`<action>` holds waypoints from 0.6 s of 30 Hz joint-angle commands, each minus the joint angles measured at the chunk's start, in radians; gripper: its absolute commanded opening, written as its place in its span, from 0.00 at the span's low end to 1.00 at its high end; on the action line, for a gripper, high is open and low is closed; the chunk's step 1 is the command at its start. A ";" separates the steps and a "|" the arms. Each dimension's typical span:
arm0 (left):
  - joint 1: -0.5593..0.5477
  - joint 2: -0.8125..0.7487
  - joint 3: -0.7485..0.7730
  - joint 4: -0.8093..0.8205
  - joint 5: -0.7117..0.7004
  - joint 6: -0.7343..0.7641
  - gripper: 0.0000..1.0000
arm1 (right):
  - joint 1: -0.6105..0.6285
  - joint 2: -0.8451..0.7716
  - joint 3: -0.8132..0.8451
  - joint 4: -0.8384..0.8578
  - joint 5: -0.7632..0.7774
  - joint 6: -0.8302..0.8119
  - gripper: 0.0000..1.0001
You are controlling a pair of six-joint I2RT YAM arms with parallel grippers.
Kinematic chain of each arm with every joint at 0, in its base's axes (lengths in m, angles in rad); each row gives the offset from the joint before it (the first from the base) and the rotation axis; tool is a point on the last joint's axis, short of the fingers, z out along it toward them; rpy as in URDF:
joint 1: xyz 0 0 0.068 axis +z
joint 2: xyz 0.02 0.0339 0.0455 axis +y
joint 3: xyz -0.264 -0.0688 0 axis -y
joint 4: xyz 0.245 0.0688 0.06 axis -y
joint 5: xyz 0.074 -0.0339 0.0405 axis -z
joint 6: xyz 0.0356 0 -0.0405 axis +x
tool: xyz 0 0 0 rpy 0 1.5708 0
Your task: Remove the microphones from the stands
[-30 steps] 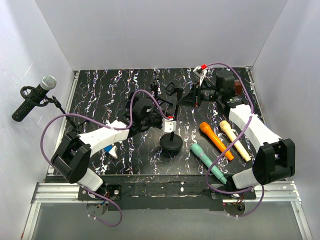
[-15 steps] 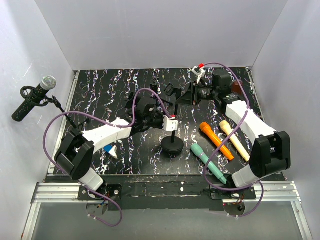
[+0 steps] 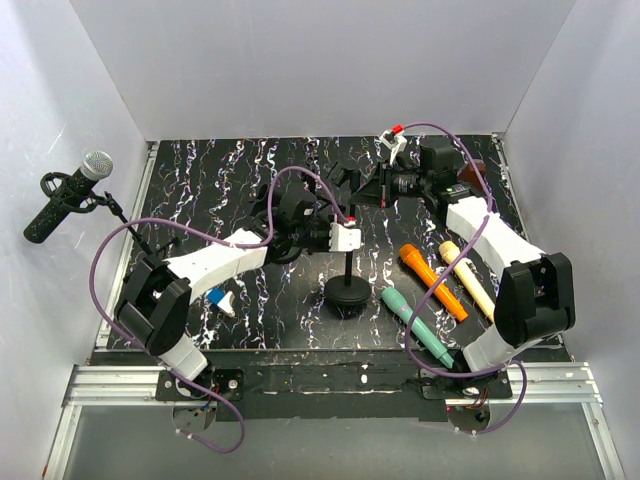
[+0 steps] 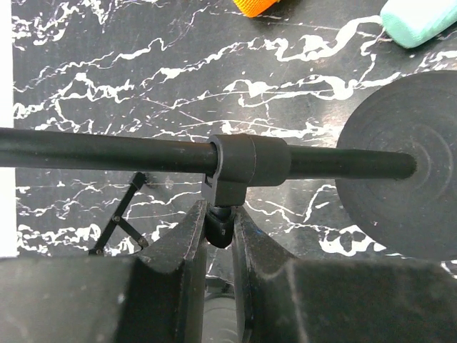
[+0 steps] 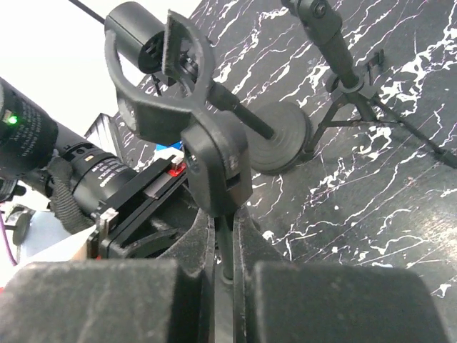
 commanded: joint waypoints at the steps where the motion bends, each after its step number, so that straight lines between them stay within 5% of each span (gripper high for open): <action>1: -0.009 0.014 0.103 -0.082 0.068 -0.101 0.00 | 0.007 0.001 0.027 0.083 -0.088 -0.005 0.01; 7: 0.071 0.115 0.318 -0.343 0.335 -0.398 0.03 | -0.014 -0.011 0.043 0.098 -0.188 -0.103 0.01; 18: 0.180 0.103 0.325 -0.263 0.442 -0.684 0.14 | -0.034 -0.036 0.029 0.256 -0.285 -0.036 0.01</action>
